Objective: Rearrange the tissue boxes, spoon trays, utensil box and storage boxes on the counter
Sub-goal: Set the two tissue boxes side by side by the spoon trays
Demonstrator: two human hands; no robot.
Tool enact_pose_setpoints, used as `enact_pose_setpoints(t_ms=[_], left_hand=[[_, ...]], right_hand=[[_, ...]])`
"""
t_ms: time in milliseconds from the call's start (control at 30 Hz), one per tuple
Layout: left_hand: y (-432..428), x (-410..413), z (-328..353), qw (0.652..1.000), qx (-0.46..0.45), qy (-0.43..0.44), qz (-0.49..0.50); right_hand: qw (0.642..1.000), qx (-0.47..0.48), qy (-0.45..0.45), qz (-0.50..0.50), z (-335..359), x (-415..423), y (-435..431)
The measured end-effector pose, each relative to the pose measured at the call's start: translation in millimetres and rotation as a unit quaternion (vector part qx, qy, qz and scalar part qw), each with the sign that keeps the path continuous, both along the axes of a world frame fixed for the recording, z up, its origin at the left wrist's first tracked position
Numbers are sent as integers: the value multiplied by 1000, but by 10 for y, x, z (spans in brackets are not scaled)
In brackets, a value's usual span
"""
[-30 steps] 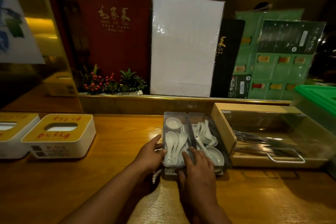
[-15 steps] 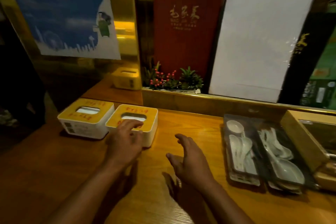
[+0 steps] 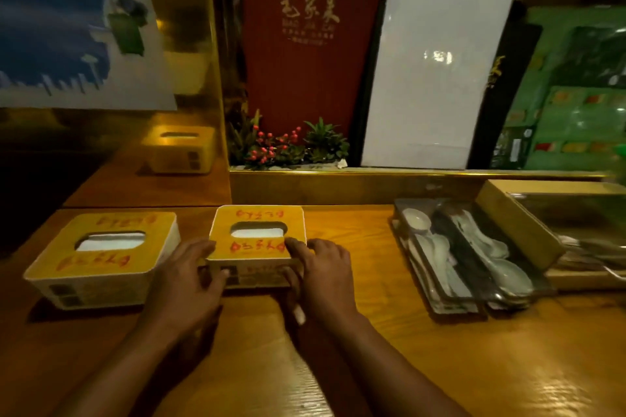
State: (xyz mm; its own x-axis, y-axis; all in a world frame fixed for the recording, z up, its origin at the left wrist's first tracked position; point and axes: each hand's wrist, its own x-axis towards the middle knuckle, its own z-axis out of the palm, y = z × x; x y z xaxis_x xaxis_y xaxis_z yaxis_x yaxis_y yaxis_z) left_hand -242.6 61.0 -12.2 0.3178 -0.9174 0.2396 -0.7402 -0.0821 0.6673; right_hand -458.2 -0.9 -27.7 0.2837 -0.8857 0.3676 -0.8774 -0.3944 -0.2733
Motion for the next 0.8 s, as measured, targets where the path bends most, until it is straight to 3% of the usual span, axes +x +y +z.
enact_pose_setpoints(t_ms=[367, 600, 800], left_hand=[[-669, -984, 22, 978, 35, 56, -200], [-966, -1634, 32, 976, 57, 120, -174], [-1011, -1735, -63, 977, 44, 157, -139]], right_hand=[[991, 24, 59, -117, 183, -1453, -545], [991, 23, 77, -107, 180, -1733, -747], [994, 59, -3, -94, 124, -1759, -832]])
